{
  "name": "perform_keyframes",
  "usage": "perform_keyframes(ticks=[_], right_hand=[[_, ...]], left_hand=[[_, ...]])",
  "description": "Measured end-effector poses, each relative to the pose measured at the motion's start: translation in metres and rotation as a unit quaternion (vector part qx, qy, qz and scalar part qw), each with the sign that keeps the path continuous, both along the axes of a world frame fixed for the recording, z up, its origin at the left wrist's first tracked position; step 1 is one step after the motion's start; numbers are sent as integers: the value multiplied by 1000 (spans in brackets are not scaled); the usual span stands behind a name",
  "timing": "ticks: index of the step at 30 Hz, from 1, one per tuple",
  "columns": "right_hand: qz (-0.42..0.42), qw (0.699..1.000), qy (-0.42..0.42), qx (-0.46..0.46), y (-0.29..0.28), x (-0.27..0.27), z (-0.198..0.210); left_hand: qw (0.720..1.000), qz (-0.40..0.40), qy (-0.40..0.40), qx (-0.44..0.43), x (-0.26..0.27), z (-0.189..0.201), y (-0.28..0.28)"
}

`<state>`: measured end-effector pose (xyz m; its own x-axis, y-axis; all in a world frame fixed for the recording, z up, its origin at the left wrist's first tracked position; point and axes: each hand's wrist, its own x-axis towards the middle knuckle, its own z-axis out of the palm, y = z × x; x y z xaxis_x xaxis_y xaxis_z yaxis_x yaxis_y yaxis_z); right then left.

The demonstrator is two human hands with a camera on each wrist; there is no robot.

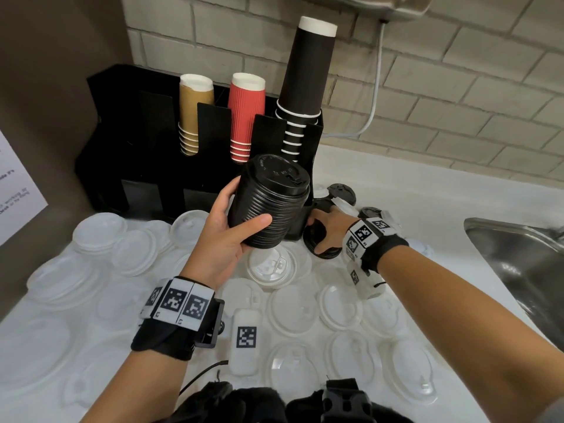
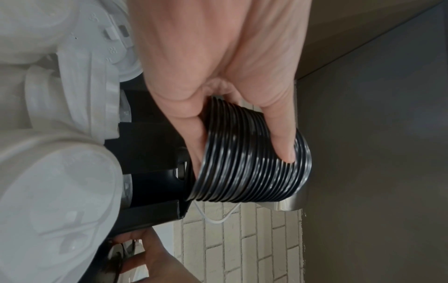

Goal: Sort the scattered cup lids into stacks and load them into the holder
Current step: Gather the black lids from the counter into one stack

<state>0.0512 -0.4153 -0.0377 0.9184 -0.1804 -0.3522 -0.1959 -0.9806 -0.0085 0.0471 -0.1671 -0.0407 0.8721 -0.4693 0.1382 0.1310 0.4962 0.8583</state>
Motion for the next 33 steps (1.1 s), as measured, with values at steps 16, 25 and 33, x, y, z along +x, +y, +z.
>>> perform_keyframes(ticks=[16,25,33], right_hand=[[13,810,-394,434,71,-83,109],[34,817,-409,405,90,-76,95],[40,834,-397,381,91,-77,95]], left_hand=[[1000,-7,0,-2,-5,0,-6],[997,-64,-34,13,-6,-2,-7],[997,-69,-36,2,-6,-3,-10]])
